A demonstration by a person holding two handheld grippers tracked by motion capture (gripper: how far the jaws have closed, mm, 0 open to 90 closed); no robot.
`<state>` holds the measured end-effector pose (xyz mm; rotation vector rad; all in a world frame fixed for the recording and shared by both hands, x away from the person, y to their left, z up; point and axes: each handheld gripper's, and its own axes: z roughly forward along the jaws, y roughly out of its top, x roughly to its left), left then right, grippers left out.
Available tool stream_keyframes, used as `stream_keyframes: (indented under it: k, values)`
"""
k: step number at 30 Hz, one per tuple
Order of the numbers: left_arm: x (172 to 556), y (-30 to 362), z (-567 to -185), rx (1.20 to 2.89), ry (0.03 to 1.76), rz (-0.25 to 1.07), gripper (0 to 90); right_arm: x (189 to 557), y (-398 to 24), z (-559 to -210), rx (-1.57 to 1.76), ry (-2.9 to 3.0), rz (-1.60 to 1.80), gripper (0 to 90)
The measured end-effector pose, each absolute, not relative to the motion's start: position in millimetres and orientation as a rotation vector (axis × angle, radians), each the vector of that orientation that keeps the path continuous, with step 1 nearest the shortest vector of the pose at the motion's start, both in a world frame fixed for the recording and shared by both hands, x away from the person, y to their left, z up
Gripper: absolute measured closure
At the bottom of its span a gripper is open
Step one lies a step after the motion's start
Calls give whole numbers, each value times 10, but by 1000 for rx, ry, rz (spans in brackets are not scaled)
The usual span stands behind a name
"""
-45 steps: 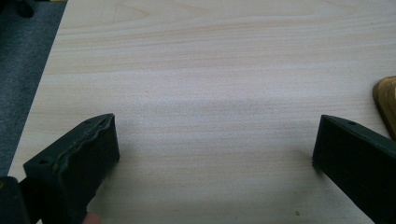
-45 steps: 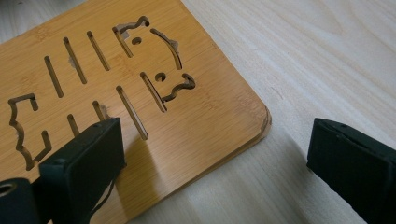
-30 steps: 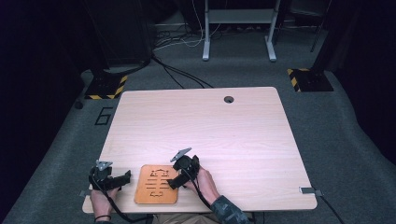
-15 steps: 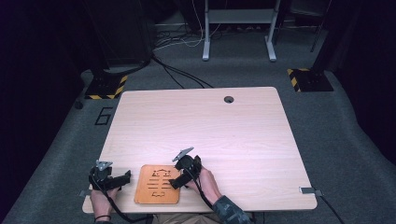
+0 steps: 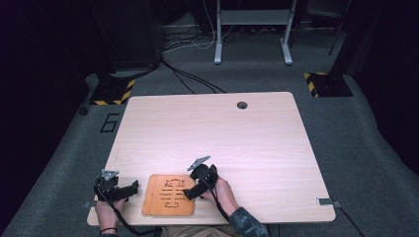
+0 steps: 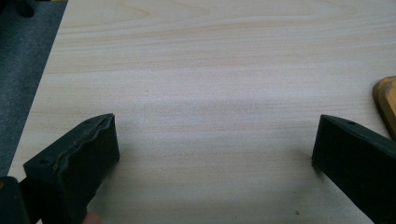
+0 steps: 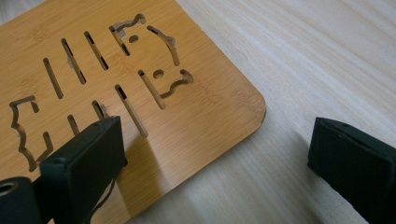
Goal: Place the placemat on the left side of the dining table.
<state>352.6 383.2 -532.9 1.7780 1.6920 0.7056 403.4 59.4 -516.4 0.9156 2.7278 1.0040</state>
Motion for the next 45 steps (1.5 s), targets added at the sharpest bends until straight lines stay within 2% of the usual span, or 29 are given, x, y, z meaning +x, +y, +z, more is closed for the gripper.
stream_keyframes:
  k: [31,45]
  values:
    - [3519,3814,-5315,1793,1703,704,0,3963,440,-5210,935,2645,1038,32]
    - [3431,3599,-5151,1821,1603,575,1,3938,406,-5232,931,2621,1070,32]
